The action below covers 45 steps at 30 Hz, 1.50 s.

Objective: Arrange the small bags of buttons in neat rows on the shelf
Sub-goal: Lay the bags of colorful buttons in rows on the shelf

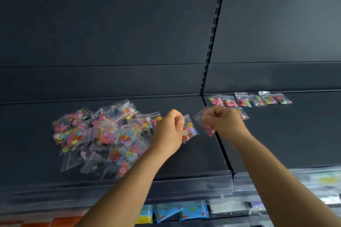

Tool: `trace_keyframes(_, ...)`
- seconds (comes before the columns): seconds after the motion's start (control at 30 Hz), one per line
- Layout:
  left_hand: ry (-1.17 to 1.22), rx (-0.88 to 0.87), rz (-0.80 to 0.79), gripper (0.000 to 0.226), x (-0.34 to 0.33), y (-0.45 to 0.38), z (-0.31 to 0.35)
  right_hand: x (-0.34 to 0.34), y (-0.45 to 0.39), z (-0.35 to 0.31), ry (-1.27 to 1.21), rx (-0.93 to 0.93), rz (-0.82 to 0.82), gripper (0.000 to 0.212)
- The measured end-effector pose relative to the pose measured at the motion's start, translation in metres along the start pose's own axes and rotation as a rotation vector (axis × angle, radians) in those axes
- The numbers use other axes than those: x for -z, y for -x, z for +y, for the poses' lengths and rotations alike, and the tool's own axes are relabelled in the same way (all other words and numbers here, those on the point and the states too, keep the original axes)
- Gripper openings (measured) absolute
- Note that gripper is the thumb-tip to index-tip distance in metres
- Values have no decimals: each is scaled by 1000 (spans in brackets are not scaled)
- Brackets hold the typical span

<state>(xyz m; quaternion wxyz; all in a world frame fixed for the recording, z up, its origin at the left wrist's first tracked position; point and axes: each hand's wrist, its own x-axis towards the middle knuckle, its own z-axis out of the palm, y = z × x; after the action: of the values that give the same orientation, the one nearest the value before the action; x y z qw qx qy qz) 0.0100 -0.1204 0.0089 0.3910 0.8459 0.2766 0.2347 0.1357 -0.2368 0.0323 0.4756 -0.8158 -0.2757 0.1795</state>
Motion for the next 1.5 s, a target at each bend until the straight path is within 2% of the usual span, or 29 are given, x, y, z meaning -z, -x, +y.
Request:
trace_keyframes(0.23, 64, -56, -39, 11, -65, -25, 52, 73, -14, 42, -19, -29, 169, 22)
trace_keyframes(0.47, 64, -47, -68, 9, -150, -51, 105, 153, -44, 96, 13, -91, 226, 15)
trace_keyframes(0.6, -15, -35, -66, 7, -188, -67, 122, 179, -64, 122, 52, -102, 220, 15)
trace_keyframes(0.73, -157, -15, -50, 11, -213, -83, 129, 188, -82, 134, 85, -94, 197, 14)
trace_keyframes(0.83, -294, -21, -62, 16, -222, -91, 131, 187, -93, 140, 146, -89, 151, 3)
trace_keyframes(0.93, -465, -103, -20, 29, -225, -94, 129, 185, -96, 144, 312, -33, 130, 27)
trace_keyframes(1.03, -574, -213, -19, 34, -224, -87, 127, 188, -90, 145, 476, 93, 108, 33)
trace_keyframes(1.13, -594, -287, -112, 30, -225, -75, 122, 193, -83, 149, 563, 217, 7, 21)
trace_keyframes(1.23, -586, -289, -182, 33, -226, -69, 117, 195, -79, 152, 582, 254, -68, 19)
trace_keyframes(1.5, -567, -274, -180, 31, -225, -69, 114, 182, -83, 148, 545, 246, 6, 17)
